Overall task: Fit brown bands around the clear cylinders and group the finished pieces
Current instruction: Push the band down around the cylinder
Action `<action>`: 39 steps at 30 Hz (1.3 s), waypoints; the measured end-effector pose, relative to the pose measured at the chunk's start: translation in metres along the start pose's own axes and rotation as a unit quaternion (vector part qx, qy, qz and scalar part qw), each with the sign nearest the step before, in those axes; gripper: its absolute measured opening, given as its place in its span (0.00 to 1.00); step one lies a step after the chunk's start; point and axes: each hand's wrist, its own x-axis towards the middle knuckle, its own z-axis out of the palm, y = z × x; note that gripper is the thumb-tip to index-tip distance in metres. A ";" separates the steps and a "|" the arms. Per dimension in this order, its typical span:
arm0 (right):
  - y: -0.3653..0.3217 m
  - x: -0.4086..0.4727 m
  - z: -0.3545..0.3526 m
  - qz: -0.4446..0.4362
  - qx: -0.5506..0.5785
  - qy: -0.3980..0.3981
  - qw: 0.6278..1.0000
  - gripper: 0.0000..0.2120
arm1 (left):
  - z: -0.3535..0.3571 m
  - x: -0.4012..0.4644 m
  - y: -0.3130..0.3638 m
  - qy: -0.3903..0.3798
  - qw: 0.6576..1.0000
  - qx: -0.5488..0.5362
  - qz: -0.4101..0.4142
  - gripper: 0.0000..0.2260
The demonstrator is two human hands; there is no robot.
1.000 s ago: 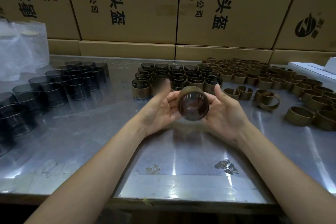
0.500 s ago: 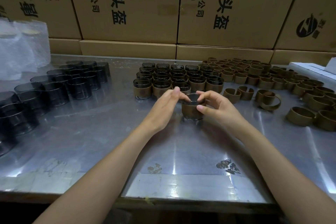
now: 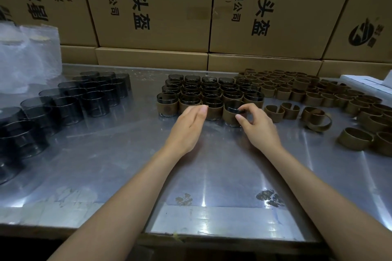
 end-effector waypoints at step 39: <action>-0.002 -0.010 0.006 0.044 -0.132 -0.039 0.989 0.32 | -0.135 -0.011 -0.077 0.124 0.834 0.529 -0.095 0.17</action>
